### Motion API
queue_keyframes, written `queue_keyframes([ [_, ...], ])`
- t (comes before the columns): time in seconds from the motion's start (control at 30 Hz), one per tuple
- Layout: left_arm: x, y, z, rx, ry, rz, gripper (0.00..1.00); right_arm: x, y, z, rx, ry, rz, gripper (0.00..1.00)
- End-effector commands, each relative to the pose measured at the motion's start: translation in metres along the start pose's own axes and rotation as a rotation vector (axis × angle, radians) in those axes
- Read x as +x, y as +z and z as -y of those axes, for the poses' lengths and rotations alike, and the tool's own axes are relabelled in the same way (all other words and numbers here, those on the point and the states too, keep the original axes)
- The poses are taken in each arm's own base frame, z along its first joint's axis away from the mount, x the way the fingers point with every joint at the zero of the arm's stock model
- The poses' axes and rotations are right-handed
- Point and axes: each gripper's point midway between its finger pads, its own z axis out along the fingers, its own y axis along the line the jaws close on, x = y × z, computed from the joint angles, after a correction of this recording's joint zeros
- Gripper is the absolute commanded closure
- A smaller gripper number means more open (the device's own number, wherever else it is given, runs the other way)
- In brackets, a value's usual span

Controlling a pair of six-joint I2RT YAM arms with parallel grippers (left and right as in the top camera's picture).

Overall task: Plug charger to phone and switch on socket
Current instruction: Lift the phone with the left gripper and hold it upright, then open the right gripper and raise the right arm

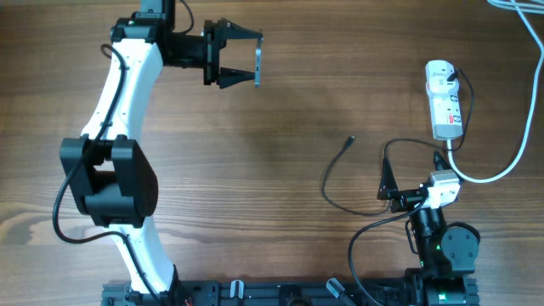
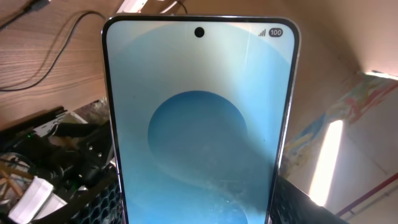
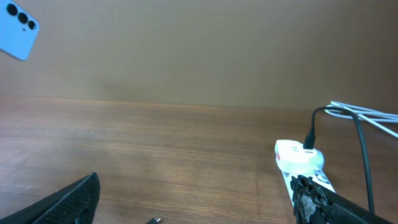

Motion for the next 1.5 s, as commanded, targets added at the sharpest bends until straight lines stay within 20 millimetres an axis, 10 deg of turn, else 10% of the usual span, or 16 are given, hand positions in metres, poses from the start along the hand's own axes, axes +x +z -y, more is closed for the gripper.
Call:
queue_keyframes([
  [0.0,0.0155,-0.0094,0.0124,0.029,0.012,-0.009,0.32,-0.0018,-0.0003,0.0014,0.010,-0.014,0.009,0.00],
  [1.47,0.0154,-0.0094,0.0124,0.029,-0.011,-0.009,0.32,-0.0015,-0.0002,0.0014,0.010,-0.013,0.007,0.00],
])
